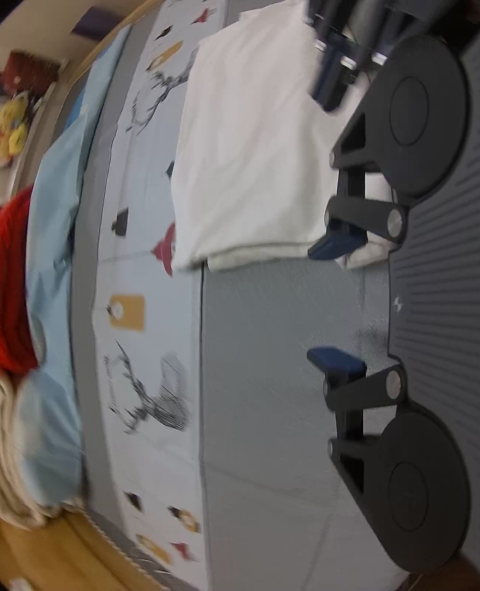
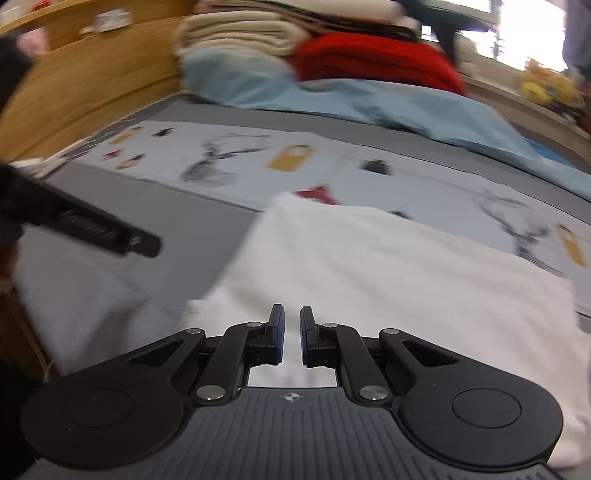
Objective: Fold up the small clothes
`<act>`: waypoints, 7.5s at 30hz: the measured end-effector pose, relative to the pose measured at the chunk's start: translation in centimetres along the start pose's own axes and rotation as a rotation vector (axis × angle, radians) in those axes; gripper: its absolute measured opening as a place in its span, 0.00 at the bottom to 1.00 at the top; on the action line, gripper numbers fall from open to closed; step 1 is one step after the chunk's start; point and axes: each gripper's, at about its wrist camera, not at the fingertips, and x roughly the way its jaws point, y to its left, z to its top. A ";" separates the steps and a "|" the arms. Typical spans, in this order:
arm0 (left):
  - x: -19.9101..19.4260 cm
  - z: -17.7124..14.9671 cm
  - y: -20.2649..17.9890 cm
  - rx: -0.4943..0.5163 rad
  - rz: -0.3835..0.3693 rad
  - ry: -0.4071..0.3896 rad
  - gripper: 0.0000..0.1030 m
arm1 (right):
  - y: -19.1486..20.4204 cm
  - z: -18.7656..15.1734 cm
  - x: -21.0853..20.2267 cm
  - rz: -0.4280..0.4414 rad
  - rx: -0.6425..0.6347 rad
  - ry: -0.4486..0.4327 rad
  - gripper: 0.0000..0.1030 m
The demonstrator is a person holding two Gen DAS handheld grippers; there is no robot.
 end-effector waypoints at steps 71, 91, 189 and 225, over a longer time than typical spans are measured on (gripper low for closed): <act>16.4 5.7 1.5 -0.368 -0.543 0.283 0.78 | 8.0 -1.2 0.9 0.112 -0.375 -0.047 0.07; 5.3 5.9 7.6 -0.515 -0.497 0.032 0.12 | 5.9 2.4 -4.0 0.311 -0.039 -0.233 0.06; 7.8 7.3 -15.5 0.085 -0.426 0.155 0.35 | -29.6 -5.2 -4.2 -0.454 0.781 -0.024 0.07; 15.6 5.1 -17.0 -0.097 -0.478 0.267 0.67 | -31.4 -8.0 -0.8 -0.195 0.871 0.170 0.63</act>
